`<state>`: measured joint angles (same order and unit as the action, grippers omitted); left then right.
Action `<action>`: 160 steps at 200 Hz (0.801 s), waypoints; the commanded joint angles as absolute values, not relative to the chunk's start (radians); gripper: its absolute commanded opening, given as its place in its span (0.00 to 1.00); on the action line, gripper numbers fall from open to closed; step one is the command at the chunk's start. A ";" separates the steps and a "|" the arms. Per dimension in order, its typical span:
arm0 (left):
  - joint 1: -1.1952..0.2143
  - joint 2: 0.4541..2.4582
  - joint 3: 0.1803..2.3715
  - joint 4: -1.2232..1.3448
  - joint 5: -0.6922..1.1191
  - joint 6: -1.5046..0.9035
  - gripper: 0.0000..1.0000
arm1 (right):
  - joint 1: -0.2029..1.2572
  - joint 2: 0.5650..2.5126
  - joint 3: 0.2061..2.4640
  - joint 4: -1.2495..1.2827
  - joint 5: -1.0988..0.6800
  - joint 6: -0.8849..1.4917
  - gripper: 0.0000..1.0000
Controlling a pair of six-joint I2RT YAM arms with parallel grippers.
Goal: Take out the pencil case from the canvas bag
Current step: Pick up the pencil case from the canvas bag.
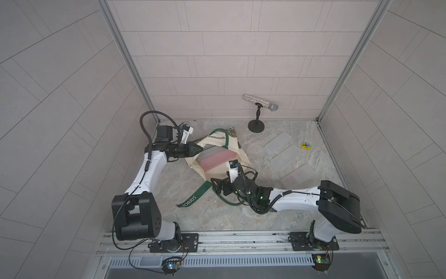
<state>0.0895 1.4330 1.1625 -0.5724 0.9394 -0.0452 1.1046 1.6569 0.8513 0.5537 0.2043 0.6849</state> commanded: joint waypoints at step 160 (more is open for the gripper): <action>0.096 1.380 1.131 -0.523 1.011 -0.066 0.00 | 1.052 2.040 1.060 0.658 0.348 1.343 0.85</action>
